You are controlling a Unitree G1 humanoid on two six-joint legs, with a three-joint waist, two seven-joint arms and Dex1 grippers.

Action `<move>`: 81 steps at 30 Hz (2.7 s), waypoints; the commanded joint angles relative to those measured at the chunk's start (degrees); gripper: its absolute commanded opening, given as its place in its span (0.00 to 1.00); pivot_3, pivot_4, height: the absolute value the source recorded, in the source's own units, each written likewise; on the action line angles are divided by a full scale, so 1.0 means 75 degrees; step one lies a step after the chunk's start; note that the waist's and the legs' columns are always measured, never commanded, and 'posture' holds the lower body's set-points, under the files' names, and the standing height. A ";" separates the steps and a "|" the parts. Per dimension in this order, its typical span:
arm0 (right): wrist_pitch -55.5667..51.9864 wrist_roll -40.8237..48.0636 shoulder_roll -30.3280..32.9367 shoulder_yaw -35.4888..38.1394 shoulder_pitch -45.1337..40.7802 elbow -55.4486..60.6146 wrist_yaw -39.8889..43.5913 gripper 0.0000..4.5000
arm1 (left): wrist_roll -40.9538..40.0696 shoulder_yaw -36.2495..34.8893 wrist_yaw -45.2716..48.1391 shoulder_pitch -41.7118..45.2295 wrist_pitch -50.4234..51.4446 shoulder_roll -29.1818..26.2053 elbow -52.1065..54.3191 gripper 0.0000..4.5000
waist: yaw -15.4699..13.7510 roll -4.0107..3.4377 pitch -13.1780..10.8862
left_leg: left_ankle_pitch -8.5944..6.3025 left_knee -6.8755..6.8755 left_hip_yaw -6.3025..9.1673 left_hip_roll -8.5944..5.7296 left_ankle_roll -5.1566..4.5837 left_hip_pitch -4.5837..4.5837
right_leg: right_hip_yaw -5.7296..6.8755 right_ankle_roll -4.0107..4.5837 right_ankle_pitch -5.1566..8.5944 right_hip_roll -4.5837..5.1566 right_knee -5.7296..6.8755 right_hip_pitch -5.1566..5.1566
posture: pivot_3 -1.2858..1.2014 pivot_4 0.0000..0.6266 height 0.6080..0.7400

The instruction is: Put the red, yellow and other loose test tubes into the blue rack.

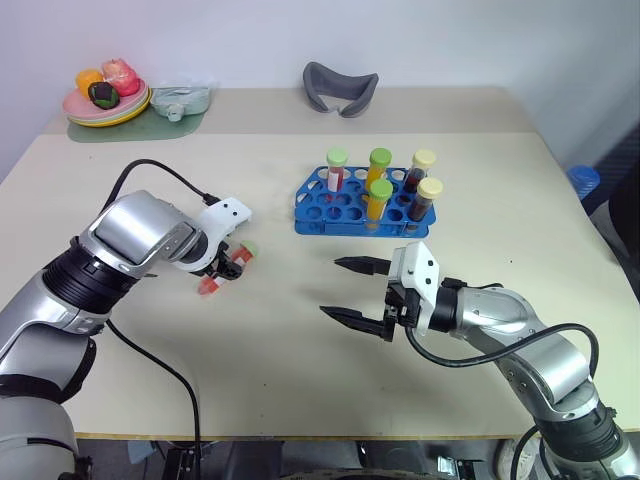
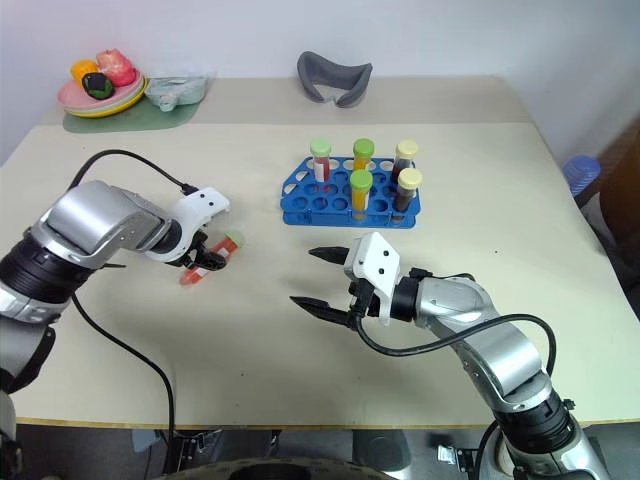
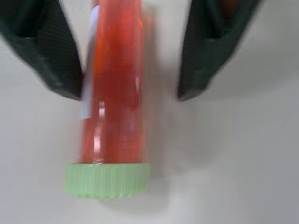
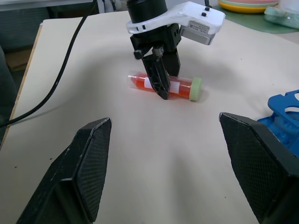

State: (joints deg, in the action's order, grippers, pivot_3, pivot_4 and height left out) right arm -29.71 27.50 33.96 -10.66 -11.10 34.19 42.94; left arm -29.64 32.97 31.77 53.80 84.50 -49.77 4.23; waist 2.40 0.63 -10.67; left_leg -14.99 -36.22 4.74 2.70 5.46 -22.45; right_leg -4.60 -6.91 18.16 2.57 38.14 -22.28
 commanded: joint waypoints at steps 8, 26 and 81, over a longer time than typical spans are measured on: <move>0.0093 0.0013 -0.0104 0.0036 -0.0131 0.0188 0.0069 0.84 | 0.0682 -0.0002 -0.0026 -0.0253 0.0113 0.0058 -0.0037 0.17 | 0.0014 0.0000 0.0000 | 0.0000 -0.0001 0.0001 0.0001 0.0000 0.0003 | 0.0000 0.0000 0.0000 -0.0002 0.0006 -0.0001 | 0.52 0.24 1.00; -0.0088 0.0268 0.0083 0.0788 0.0173 0.0235 -0.0070 0.84 | 0.0941 -0.5297 -0.1315 -0.2231 -0.4640 0.1574 0.1856 0.17 | -0.0050 0.0025 -0.0015 | 0.0000 0.0004 -0.0001 0.0001 0.0001 -0.0029 | 0.0004 -0.0001 0.0000 0.0011 -0.0014 -0.0021 | 0.52 0.24 1.00; -0.0699 0.0877 -0.0781 0.2156 0.0959 0.0385 -0.2187 0.84 | 0.3342 -0.3440 -0.1378 -0.2409 -1.4068 0.7074 -0.4227 0.17 | -0.0189 0.0019 -0.0006 | -0.0002 0.0003 -0.0011 -0.0002 -0.0003 -0.0015 | -0.0002 -0.0002 -0.0002 0.0005 -0.0017 -0.0010 | 0.52 0.24 1.00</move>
State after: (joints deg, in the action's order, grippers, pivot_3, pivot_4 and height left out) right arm -35.10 32.89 28.33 4.90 -4.15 34.12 26.72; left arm -5.06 7.19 21.38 35.20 -19.53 3.09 -28.15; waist 0.99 0.77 -10.72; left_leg -15.00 -36.20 4.66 2.68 5.44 -22.55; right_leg -4.62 -6.93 18.14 2.60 38.01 -22.35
